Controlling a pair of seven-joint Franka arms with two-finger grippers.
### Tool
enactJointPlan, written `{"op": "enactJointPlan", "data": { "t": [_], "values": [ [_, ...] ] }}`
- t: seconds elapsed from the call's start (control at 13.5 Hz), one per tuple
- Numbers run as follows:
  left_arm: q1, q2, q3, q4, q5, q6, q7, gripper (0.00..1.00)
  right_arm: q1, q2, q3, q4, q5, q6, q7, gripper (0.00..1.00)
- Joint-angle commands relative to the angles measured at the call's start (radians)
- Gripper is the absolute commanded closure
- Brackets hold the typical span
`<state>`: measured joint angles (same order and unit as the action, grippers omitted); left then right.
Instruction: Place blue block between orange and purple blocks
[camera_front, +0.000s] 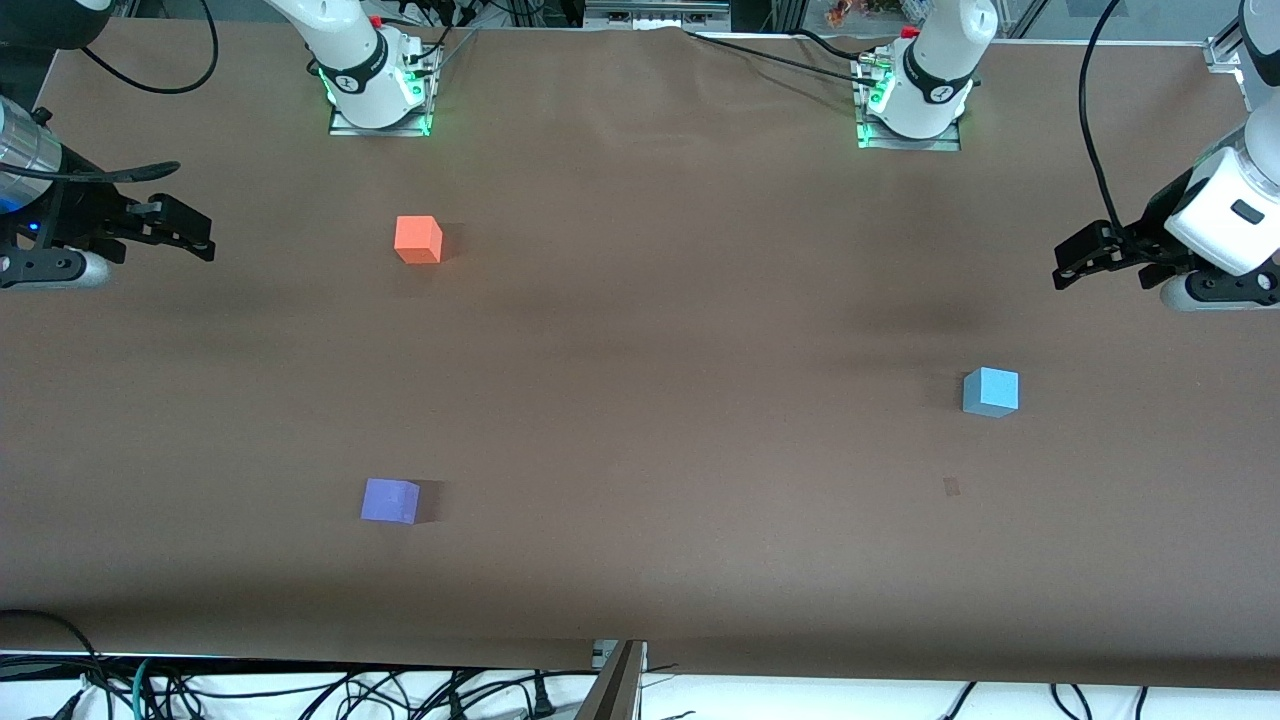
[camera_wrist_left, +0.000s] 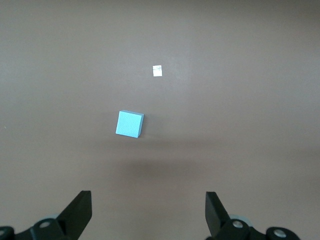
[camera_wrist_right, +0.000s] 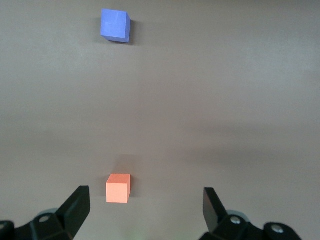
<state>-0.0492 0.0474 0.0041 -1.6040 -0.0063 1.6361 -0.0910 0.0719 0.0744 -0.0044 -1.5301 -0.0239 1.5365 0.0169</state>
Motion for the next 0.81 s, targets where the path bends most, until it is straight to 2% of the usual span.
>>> {"op": "enactJointPlan", "data": {
  "t": [0.0,0.74],
  "values": [
    [-0.005,-0.044,-0.018,-0.048,0.015,-0.009,-0.022,0.00,0.003,0.013,0.001,0.025,-0.002,-0.004,-0.006,0.00],
    [-0.003,-0.031,-0.026,-0.033,0.017,-0.004,-0.055,0.00,0.002,0.011,0.000,0.025,-0.005,0.001,-0.009,0.00]
  ]
}}
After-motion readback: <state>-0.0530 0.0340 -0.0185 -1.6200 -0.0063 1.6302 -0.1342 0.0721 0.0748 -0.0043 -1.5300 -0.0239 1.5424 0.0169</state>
